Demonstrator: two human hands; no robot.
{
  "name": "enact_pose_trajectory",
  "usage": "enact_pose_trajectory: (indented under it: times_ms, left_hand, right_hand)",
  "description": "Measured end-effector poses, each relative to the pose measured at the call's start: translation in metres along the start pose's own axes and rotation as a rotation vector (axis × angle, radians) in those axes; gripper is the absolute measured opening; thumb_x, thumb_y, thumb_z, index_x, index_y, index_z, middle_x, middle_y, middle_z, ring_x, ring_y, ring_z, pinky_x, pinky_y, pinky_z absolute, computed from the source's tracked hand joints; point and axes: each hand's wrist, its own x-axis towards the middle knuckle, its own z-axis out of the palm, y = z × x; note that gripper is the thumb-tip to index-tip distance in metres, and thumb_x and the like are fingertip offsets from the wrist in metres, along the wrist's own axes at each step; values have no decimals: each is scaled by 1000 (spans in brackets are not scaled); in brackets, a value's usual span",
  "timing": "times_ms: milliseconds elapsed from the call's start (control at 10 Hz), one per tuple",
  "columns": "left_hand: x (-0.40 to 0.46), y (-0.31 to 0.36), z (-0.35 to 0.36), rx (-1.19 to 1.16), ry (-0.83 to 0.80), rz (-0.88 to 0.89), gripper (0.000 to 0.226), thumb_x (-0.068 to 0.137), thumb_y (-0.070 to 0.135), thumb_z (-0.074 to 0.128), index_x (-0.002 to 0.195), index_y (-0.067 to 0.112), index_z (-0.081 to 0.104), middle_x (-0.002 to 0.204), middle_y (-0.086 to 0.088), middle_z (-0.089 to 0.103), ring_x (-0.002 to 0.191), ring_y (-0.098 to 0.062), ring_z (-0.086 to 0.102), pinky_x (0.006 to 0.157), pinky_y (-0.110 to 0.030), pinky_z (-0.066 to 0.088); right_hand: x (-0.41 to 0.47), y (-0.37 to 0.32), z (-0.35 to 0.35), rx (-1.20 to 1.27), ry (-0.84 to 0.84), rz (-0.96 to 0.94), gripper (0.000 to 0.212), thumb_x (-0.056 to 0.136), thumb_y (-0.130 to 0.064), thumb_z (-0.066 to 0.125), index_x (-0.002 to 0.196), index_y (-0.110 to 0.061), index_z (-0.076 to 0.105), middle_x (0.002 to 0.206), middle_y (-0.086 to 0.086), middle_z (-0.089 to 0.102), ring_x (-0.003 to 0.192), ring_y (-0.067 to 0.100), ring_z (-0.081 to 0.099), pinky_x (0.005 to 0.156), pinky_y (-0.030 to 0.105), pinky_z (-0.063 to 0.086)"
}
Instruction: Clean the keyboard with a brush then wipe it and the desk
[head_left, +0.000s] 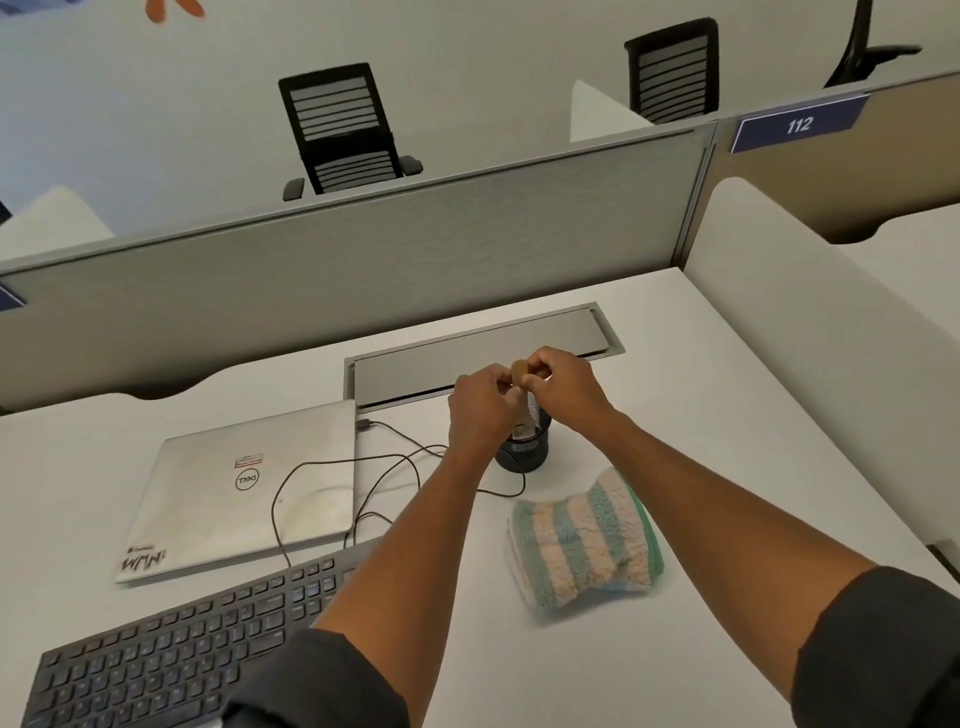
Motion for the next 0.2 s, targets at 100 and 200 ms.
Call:
enact_pose_trajectory:
  times_ms: [100,200]
  left_hand:
    - [-1,-3,0,7,15,3,21,92,25,70,112,19,74,101,3,75,85,-10,66,71,-16,45]
    - [0,0,-2,-6,38,17,24,93,20,70,116,17,73,103,1,75,88,-11,67,79,-24,52]
  right_hand:
    - [1,1,1,-9,-21,4,10,93,-18,65,102,-12,67,98,4,69,90,18,63,70,20,43]
    - [4,-2,-1,3,-18,8,12,93,-17,65,104,-12,67,101,4,69,91,17,63,74,23,46]
